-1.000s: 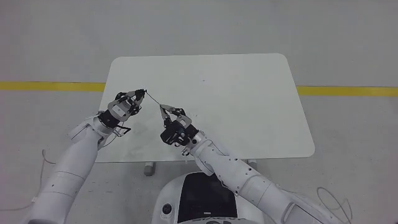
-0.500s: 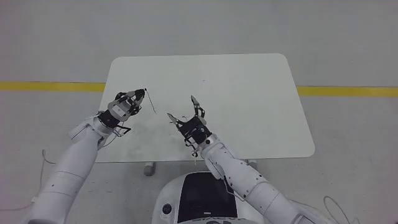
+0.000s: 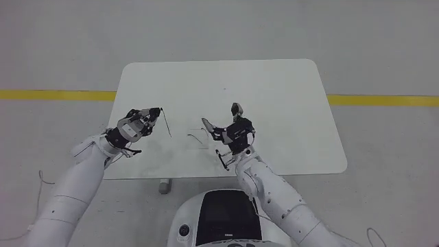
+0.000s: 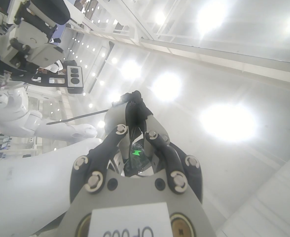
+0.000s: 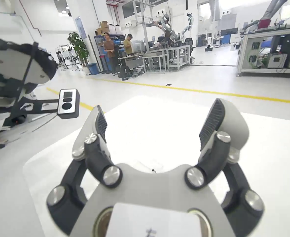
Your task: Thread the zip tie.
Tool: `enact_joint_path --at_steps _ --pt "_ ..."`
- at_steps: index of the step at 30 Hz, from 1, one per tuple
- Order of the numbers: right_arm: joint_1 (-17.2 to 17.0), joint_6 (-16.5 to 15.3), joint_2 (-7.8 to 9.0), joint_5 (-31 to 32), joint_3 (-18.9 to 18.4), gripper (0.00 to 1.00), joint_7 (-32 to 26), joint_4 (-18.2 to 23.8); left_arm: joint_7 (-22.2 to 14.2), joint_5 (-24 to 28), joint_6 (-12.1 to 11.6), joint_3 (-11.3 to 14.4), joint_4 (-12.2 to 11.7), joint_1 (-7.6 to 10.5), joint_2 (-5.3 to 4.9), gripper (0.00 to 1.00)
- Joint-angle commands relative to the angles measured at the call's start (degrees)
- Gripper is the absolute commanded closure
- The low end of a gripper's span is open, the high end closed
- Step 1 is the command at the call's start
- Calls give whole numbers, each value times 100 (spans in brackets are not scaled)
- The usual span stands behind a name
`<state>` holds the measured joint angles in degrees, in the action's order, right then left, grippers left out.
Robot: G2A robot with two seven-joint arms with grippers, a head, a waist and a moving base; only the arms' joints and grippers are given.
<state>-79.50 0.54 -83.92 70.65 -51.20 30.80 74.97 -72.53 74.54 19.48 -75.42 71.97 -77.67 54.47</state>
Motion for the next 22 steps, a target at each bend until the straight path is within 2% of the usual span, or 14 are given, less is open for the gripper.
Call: enact_joint_path --at_steps 1,4,8,22 --pt "-136 -91 24 -162 -109 0 -68 198 -62 10 0 -20 49 -58 -32 100" --pt "-367 -327 53 -466 -220 0 -155 498 -143 32 0 -40 146 -154 -86 100" --pt "-412 -355 56 -544 -245 0 -146 544 -367 20 0 -27 379 -274 -149 100" --pt "-412 -355 56 -544 -245 0 -146 544 -377 27 0 -24 389 -283 -151 100"
